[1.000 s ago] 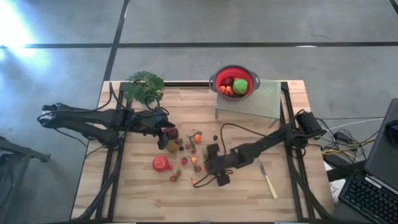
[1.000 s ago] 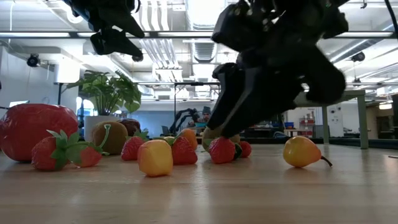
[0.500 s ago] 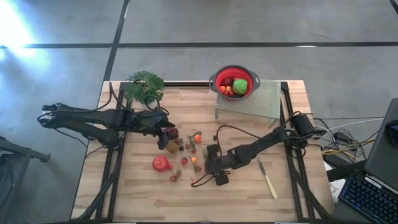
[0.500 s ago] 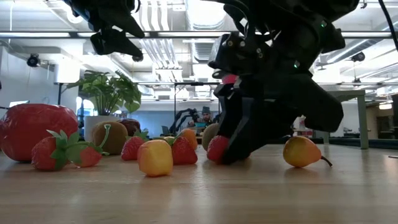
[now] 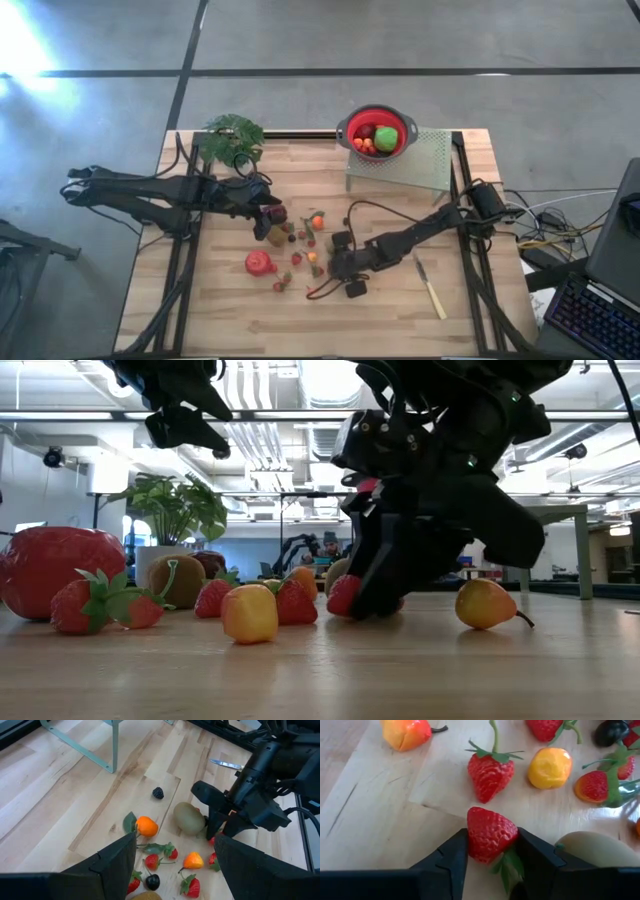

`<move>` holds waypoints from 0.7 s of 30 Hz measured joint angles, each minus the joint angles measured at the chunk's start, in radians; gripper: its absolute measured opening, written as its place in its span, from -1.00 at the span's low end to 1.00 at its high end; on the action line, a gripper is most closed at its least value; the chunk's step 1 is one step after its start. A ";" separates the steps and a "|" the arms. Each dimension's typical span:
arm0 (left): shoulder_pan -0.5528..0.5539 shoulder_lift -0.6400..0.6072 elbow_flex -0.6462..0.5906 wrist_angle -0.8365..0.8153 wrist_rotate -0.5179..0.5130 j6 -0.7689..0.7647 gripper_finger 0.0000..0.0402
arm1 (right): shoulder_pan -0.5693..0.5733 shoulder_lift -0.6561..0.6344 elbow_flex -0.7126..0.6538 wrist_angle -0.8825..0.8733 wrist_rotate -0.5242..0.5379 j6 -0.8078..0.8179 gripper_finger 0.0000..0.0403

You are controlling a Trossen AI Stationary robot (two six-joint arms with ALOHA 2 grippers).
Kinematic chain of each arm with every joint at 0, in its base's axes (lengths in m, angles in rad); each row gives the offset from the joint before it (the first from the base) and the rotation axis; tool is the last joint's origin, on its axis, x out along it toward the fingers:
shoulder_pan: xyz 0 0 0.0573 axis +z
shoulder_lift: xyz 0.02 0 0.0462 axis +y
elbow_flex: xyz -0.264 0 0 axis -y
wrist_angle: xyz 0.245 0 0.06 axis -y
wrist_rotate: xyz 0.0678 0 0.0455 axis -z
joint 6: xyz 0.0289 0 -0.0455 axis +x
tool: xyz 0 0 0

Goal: Pick & Place Fruit
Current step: Put the strawberry into the strainer bowl on the shelf

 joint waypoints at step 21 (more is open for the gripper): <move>0.000 0.000 0.000 -0.001 0.000 0.000 0.36 | 0.001 -0.096 0.114 -0.251 -0.006 -0.033 -0.28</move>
